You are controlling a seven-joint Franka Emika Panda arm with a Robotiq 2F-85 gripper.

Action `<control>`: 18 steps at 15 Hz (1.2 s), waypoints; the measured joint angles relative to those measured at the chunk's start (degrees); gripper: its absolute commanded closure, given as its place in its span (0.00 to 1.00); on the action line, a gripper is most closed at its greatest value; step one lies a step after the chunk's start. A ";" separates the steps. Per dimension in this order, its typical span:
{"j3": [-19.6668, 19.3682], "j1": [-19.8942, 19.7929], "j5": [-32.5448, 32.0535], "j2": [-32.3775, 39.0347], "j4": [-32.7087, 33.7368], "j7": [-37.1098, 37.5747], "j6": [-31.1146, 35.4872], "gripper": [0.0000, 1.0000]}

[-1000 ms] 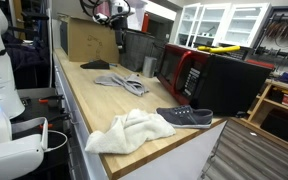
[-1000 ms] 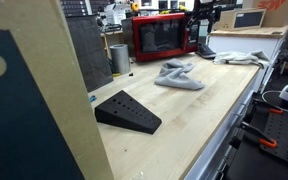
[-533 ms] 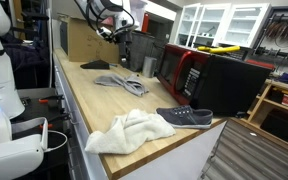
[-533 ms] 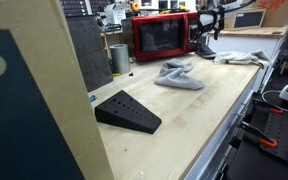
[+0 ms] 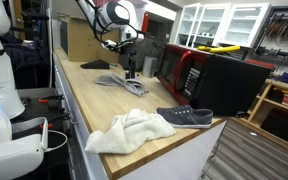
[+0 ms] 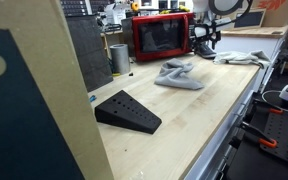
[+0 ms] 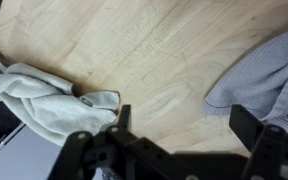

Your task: Unfold the grey object completely

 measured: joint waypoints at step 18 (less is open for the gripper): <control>-8.17 5.91 3.39 15.11 7.82 4.23 6.30 0.32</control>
